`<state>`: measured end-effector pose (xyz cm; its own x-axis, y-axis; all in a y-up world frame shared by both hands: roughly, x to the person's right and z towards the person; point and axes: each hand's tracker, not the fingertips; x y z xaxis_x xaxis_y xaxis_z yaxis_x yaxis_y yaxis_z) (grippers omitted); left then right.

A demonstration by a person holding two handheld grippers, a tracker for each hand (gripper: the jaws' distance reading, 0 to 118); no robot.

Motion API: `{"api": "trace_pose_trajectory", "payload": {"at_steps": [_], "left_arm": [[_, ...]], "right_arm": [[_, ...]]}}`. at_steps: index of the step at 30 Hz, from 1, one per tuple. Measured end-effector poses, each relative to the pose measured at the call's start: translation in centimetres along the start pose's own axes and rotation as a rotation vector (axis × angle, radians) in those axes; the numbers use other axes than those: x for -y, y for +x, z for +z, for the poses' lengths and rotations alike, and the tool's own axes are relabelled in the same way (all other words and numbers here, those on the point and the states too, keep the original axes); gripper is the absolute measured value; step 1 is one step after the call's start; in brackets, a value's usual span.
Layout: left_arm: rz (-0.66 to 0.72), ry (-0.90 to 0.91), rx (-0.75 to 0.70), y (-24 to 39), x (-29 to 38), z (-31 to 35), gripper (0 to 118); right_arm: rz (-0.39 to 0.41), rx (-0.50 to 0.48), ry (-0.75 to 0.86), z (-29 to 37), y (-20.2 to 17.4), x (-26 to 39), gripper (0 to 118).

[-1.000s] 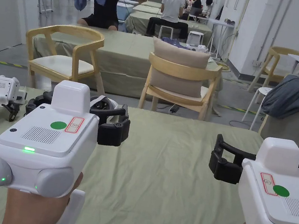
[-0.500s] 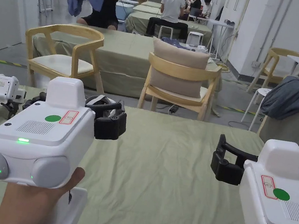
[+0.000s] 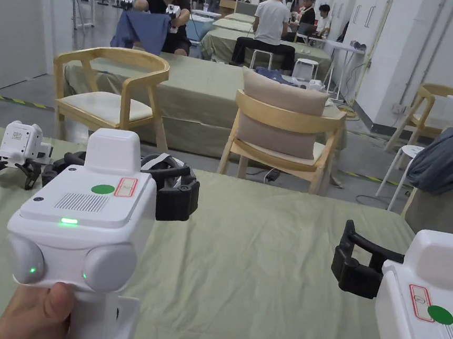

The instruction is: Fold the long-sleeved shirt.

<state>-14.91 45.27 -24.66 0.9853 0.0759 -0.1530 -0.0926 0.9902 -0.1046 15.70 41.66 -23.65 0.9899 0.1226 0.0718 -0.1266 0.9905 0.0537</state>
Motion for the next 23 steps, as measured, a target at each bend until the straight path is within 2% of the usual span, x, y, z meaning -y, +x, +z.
{"api": "trace_pose_trajectory", "payload": {"at_steps": [12,15,23], "left_arm": [[-0.001,-0.013,0.046,-0.81,-0.09,-0.09,111],[-0.021,0.013,-0.005,-0.56,-0.01,0.15,111],[-0.032,0.017,0.009,-0.84,0.29,0.22,111]], "right_arm": [[0.004,-0.013,0.006,-0.07,-0.23,-0.05,118],[-0.005,-0.021,0.004,-0.12,-0.26,-0.07,118],[-0.014,-0.033,0.009,-0.07,-0.35,-0.28,118]]}}
